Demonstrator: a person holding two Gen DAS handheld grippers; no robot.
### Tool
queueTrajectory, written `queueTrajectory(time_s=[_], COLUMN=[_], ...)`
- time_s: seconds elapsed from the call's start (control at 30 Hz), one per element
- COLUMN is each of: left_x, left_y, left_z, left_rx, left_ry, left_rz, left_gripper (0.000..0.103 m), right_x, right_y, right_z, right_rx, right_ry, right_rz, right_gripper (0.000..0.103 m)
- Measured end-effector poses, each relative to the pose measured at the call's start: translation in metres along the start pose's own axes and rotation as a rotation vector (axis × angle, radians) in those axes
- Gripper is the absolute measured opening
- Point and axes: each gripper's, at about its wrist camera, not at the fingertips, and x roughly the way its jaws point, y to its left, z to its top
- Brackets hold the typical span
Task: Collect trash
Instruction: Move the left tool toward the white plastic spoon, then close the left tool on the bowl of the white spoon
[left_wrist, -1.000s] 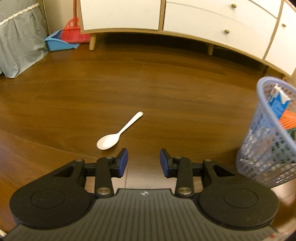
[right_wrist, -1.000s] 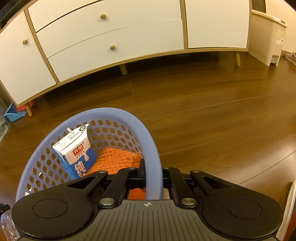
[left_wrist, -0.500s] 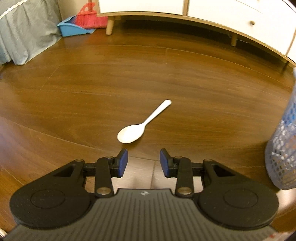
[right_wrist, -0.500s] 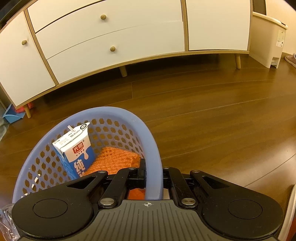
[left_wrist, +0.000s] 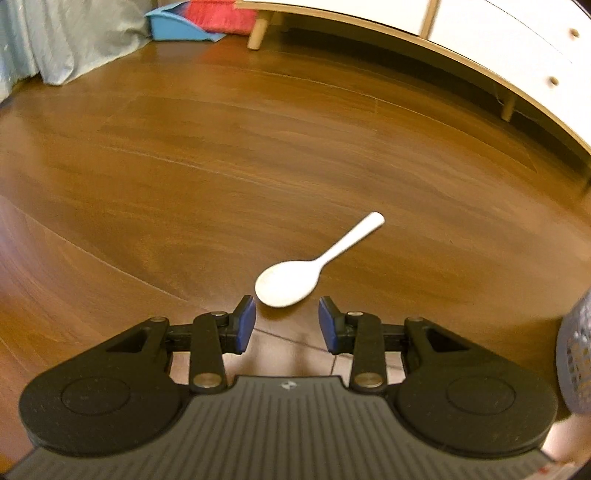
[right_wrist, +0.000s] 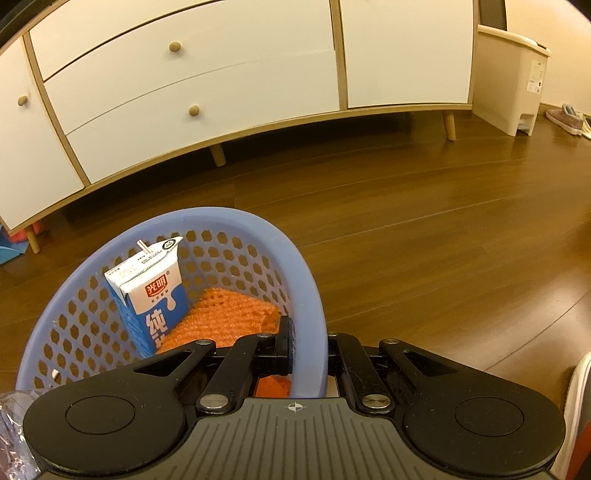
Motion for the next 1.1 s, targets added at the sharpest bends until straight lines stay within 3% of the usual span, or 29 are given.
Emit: queueTrajectory(time_s=[0.3, 0.53, 0.83, 1.1], left_x=[0.028, 0.037, 0.040, 0.033], left_y=[0.018, 0.020, 0.017, 0.008], left_z=[0.011, 0.011, 0.011, 0.014], left_rx=[-0.139, -0.177, -0.177, -0.164], left_ry=[0.027, 0.043, 0.057, 0.038], left_rz=[0.003, -0.001, 0.001, -0.015], left_gripper=[0.031, 0.028, 0.005, 0.001], right_x=[0.003, 0.002, 0.003, 0.003], right_y=[0.004, 0.002, 0.002, 0.002], right_z=[0.001, -0.001, -0.001, -0.001], right_rx=[0.003, 0.003, 0.000, 0.005], right_ry=[-0.007, -0.006, -0.004, -0.002], right_rz=[-0.002, 0.002, 0.003, 0.008], right_gripper=[0.001, 0.001, 0.001, 0.001])
